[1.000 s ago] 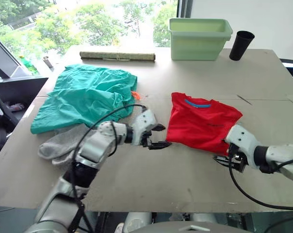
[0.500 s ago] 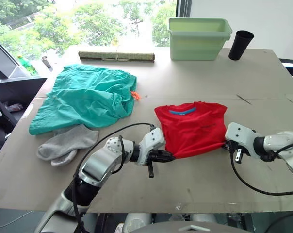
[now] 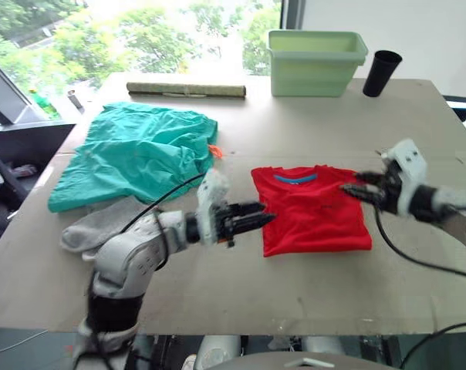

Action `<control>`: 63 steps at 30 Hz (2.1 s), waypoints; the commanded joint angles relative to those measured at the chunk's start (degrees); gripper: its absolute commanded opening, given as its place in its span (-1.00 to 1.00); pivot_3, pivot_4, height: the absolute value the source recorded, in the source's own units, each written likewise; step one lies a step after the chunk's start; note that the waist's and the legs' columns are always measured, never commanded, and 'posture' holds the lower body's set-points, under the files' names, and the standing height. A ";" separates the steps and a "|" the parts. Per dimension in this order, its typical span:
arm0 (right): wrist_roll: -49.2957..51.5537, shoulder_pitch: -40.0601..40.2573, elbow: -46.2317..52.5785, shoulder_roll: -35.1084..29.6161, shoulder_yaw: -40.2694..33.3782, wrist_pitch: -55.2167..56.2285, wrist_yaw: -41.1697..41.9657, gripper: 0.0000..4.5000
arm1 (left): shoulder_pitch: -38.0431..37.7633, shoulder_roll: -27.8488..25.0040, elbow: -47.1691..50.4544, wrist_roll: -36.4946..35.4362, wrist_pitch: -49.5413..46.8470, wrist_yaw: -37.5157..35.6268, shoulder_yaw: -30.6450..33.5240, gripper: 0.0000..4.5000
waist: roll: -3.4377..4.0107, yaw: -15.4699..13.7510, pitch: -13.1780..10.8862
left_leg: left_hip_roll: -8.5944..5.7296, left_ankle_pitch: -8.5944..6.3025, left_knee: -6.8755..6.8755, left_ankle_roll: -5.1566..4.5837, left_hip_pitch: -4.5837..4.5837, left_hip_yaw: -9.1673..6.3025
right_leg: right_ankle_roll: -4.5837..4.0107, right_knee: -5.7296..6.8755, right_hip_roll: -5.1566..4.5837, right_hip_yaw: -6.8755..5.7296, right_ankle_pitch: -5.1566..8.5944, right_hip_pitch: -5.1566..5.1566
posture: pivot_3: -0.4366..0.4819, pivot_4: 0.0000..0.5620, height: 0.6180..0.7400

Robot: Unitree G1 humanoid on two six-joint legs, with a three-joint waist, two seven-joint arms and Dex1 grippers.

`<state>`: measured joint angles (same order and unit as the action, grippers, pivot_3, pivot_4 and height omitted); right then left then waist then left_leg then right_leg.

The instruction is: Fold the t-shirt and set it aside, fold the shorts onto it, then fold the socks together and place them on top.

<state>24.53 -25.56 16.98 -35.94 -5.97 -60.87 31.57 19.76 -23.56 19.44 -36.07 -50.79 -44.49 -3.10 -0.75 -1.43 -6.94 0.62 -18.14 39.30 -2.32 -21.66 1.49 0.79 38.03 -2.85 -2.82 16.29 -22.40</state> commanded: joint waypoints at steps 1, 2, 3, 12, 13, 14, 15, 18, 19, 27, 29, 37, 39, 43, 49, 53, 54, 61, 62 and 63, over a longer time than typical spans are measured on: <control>-5.39 -5.55 -12.90 3.88 4.84 2.57 -4.58 -0.58 | 5.10 7.14 -11.30 9.90 7.84 8.14 -6.60 0.03 | 0.01 -0.10 0.00 | -0.03 0.00 0.04 0.00 -0.02 0.00 | 0.01 -0.04 -0.01 0.02 0.00 0.02 | -0.05 -0.47 1.00; -6.10 -6.60 -15.33 4.88 5.61 3.13 -5.02 -0.81 | 5.78 8.91 -14.00 12.13 9.72 9.87 -7.73 -0.07 | 0.01 -0.02 0.01 | -0.10 0.02 0.05 0.00 -0.16 -0.04 | 0.04 -0.07 -0.01 0.08 0.00 -0.06 | -0.05 -0.47 1.00; -6.84 -7.43 -17.40 5.80 6.17 3.76 -5.56 -1.00 | 6.45 11.43 -16.86 13.64 11.17 12.11 -8.01 -0.20 | 0.02 0.15 0.01 | -0.13 0.02 0.07 0.00 -0.18 -0.06 | 0.06 0.00 0.03 0.20 -0.01 -0.08 | -0.05 -0.47 1.00; -14.16 -7.11 -26.52 11.99 5.19 20.94 -14.53 -1.00 | 9.74 21.94 -36.59 23.10 22.90 25.72 -5.82 -0.99 | 0.03 0.78 0.02 | -0.14 0.03 0.01 0.02 -0.12 -0.07 | 0.26 -0.04 -0.06 0.30 0.10 -0.09 | -0.05 -0.47 1.00; -14.79 -6.93 -27.06 12.12 5.80 23.29 -13.87 -1.00 | 9.17 21.90 -36.18 23.05 23.06 25.20 -5.93 -0.99 | 0.03 0.81 0.02 | -0.14 0.03 0.03 0.02 -0.05 -0.07 | 0.26 0.05 -0.06 0.32 0.09 -0.07 | -0.05 -0.47 1.00; -15.15 -6.69 -27.33 12.25 6.30 25.55 -13.05 -1.00 | 8.55 21.83 -35.58 23.14 23.33 24.94 -6.06 -0.99 | 0.03 0.84 0.02 | -0.14 0.03 0.02 0.03 0.00 -0.08 | 0.29 0.14 -0.06 0.34 0.06 -0.06 | -0.05 -0.47 1.00; -14.94 -6.58 -27.48 12.74 6.09 26.75 -12.74 -1.00 | 7.96 21.64 -34.92 23.25 23.54 24.69 -6.19 -0.99 | 0.04 0.90 0.03 | -0.14 0.04 0.02 0.03 0.02 -0.08 | 0.30 0.18 -0.06 0.34 0.05 -0.06 | -0.05 -0.47 1.00; -14.82 -5.15 -24.86 11.67 6.63 27.49 -10.17 -1.00 | 6.25 21.86 -32.24 22.71 27.17 24.24 -5.09 -0.99 | 0.05 1.02 0.04 | -0.14 0.05 0.03 0.06 0.09 -0.06 | 0.30 0.29 -0.05 0.43 0.06 -0.06 | -0.05 -0.47 1.00; -14.42 -4.16 -22.36 10.77 6.37 26.36 -9.38 -1.00 | 5.95 21.99 -30.97 21.86 28.33 23.60 -4.40 -0.99 | 0.08 1.02 0.05 | -0.13 0.06 0.03 0.08 0.09 -0.07 | 0.30 0.29 -0.04 0.43 0.06 -0.07 | -0.05 -0.47 1.00; -0.49 18.01 14.52 4.85 2.48 11.06 -2.23 -0.40 | 3.17 19.02 -20.70 13.78 21.46 12.89 -5.58 -1.00 | 0.17 0.59 0.04 | -0.01 0.09 -0.01 0.14 -0.31 -0.26 | 0.31 -0.07 0.01 0.33 0.06 -0.22 | -0.05 -0.47 1.00; -0.38 21.60 16.24 5.02 2.15 9.26 -3.75 -0.40 | 3.91 19.14 -22.95 15.25 20.49 13.54 -6.44 -1.00 | 0.16 0.59 0.03 | -0.11 0.06 0.00 0.09 -0.23 -0.24 | 0.31 -0.07 -0.04 0.40 0.06 -0.14 | -0.05 -0.47 1.00; -2.83 35.02 21.02 -2.43 1.32 6.61 -3.33 -0.40 | 3.99 16.93 -30.41 22.97 21.44 19.00 -7.32 -1.00 | 0.09 0.55 0.17 | -0.21 -0.01 -0.01 -0.03 0.01 -0.37 | 0.33 -0.02 0.00 0.40 0.04 0.08 | -0.05 -0.47 1.00; -1.60 37.52 23.29 -3.14 -0.63 5.20 -2.78 -0.40 | 3.66 16.12 -31.04 23.53 21.70 18.67 -7.42 -1.00 | 0.12 0.54 0.21 | -0.20 -0.01 -0.01 -0.03 0.07 -0.43 | 0.33 -0.05 0.03 0.39 0.04 0.18 | -0.05 -0.47 1.00; -1.47 42.34 25.88 -5.31 -3.01 4.13 -2.23 -0.40 | 3.53 15.55 -31.61 23.59 22.15 18.40 -7.14 -1.00 | 0.05 0.53 0.30 | -0.19 -0.02 -0.02 -0.05 0.15 -0.46 | 0.33 -0.08 0.02 0.40 0.04 0.26 | -0.05 -0.47 1.00; 12.48 31.25 25.79 3.28 -16.96 -0.29 -5.06 -0.28 | 2.10 15.92 -24.20 15.59 23.94 12.13 -3.46 -1.00 | 0.02 1.24 0.03 | -0.18 -0.20 -0.20 -0.33 0.72 -0.49 | 0.31 -0.17 0.06 0.50 0.06 0.74 | -0.05 -0.47 1.00; 16.62 17.99 21.63 4.01 -18.18 -7.73 -8.53 0.38 | -0.27 11.29 -15.01 9.24 20.64 4.78 -1.44 -0.69 | 0.19 1.35 -0.23 | -0.19 -0.09 -0.23 -0.13 0.73 -0.55 | 0.31 -0.14 0.11 0.62 0.06 0.67 | -0.05 -0.47 1.00; 16.15 15.15 19.79 3.40 -16.85 -8.88 -9.26 0.64 | -0.75 9.64 -12.56 7.25 19.03 3.14 -0.81 -0.52 | 0.17 1.04 -0.24 | -0.19 -0.04 -0.28 -0.03 0.69 -0.63 | 0.30 -0.19 0.11 0.52 0.07 0.66 | -0.05 -0.47 1.00; 2.10 -1.83 -3.71 -4.97 2.66 -1.03 -6.80 1.00 | -4.42 -6.20 4.13 -8.11 7.76 -7.13 6.73 0.76 | 0.42 0.83 -0.40 | -0.22 -0.03 -0.30 -0.03 0.49 -0.56 | 0.29 -0.39 0.04 0.55 0.08 0.52 | -0.05 -0.47 1.00; 0.91 -3.90 -7.38 -4.85 4.40 0.51 -5.76 1.00 | -5.16 -8.04 5.56 -9.58 6.99 -7.95 7.70 0.98 | 0.42 0.62 -0.40 | -0.22 -0.03 -0.31 -0.03 0.50 -0.56 | 0.29 -0.39 0.04 0.55 0.09 0.53 | -0.05 -0.47 1.00; -0.17 -5.51 -10.24 -5.08 6.24 1.83 -4.35 1.00 | -5.80 -9.45 6.74 -10.69 6.50 -8.53 8.43 0.98 | 0.40 0.75 -0.43 | -0.23 -0.03 -0.31 -0.03 0.49 -0.57 | 0.29 -0.40 0.04 0.54 0.09 0.54 | -0.05 -0.47 1.00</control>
<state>26.61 -29.11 9.97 -40.49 -1.75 -62.29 24.95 14.46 -31.61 22.41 -43.42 -43.16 -51.32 3.85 -0.35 -0.67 -7.37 0.40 -18.17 39.00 -2.34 -21.16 0.93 1.08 37.62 -2.79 -2.27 16.38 -21.85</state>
